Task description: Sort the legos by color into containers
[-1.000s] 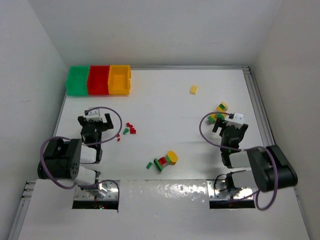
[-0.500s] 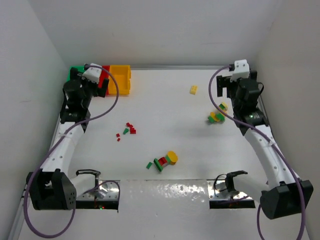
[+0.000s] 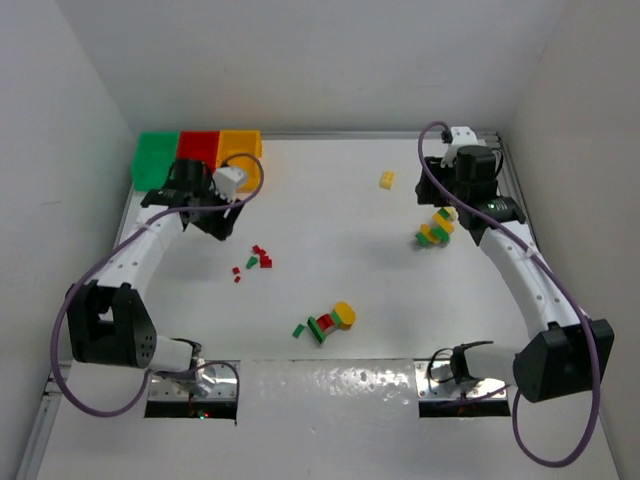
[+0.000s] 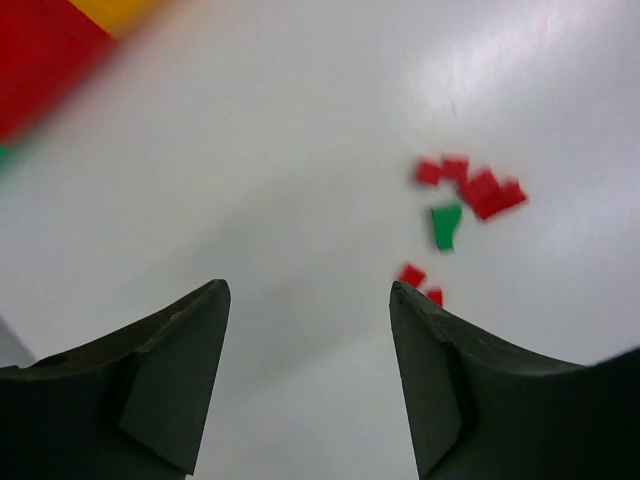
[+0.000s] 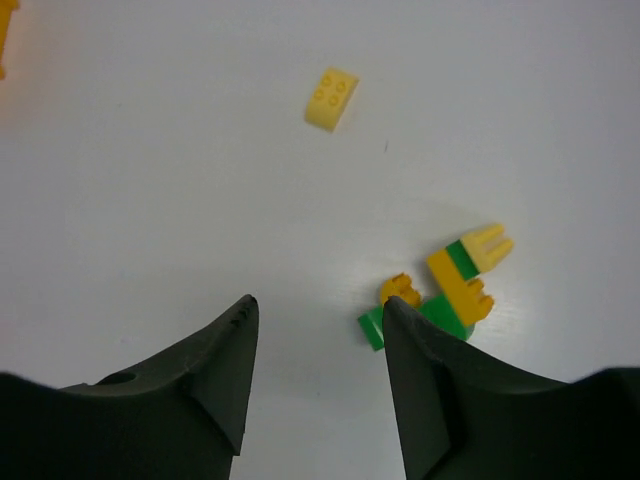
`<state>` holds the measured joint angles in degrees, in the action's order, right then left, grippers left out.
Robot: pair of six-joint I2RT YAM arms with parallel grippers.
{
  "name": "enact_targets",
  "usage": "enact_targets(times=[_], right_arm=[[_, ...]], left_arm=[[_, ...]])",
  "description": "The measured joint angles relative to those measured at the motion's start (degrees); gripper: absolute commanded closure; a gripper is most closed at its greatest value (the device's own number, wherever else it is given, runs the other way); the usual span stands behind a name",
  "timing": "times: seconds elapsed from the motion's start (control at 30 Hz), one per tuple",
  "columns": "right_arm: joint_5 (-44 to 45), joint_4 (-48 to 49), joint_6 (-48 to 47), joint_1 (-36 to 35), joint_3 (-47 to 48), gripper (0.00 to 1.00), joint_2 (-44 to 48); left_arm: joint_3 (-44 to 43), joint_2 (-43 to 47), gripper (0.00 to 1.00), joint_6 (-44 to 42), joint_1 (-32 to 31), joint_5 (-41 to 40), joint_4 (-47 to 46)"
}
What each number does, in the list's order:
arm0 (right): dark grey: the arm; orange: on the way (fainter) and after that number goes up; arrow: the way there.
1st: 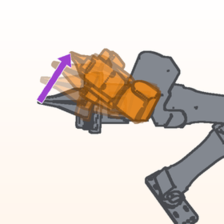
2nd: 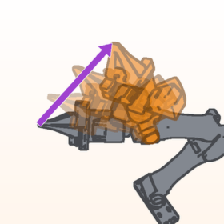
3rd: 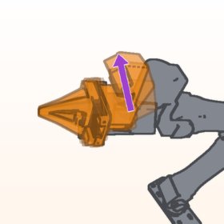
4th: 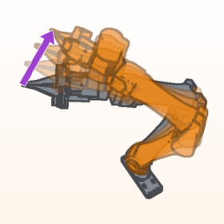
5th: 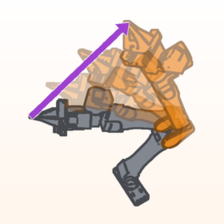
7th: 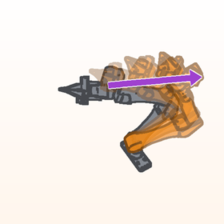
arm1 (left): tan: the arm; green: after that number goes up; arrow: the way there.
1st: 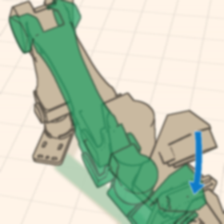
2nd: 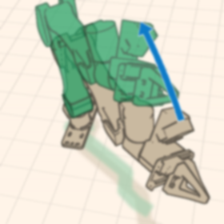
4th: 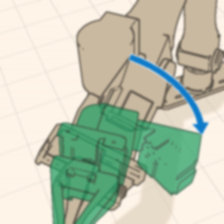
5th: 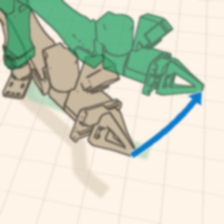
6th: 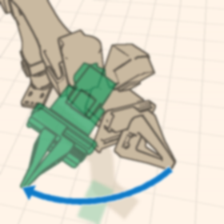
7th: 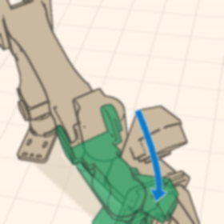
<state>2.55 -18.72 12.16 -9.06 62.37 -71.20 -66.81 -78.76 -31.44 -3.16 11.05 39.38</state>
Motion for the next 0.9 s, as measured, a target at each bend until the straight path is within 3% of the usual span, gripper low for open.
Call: enact_targets(times=[0.1, 0.17, 0.27, 0.57, 0.9], right_arm=[[-0.24, -3.1, 4.13, -0.24, -0.11, 0.45, -1.55], [0.66, -4.59, 6.88, -0.68, -0.46, 0.4, -1.68], [2.67, -5.86, 10.08, -1.75, -1.22, 0.45, -1.64], [8.07, -7.5, 14.88, -6.43, -3.52, 0.45, -1.68], [10.99, -7.04, 17.29, -7.3, -5.6, 0.43, -1.55]], left_arm=[[4.37, -3.45, 0.37, 1.95, -0.98, -2.38, 4.11], [4.79, -6.99, 0.45, 5.27, -1.31, -3.3, 6.12], [4.79, -9.88, 0.49, 13.2, -1.33, -4.83, 6.27], [7.78, -7.23, 0.53, 34.16, -1.46, -8.68, -0.96], [15.08, -7.76, 0.53, 40.85, -5.97, -9.6, -4.37]])
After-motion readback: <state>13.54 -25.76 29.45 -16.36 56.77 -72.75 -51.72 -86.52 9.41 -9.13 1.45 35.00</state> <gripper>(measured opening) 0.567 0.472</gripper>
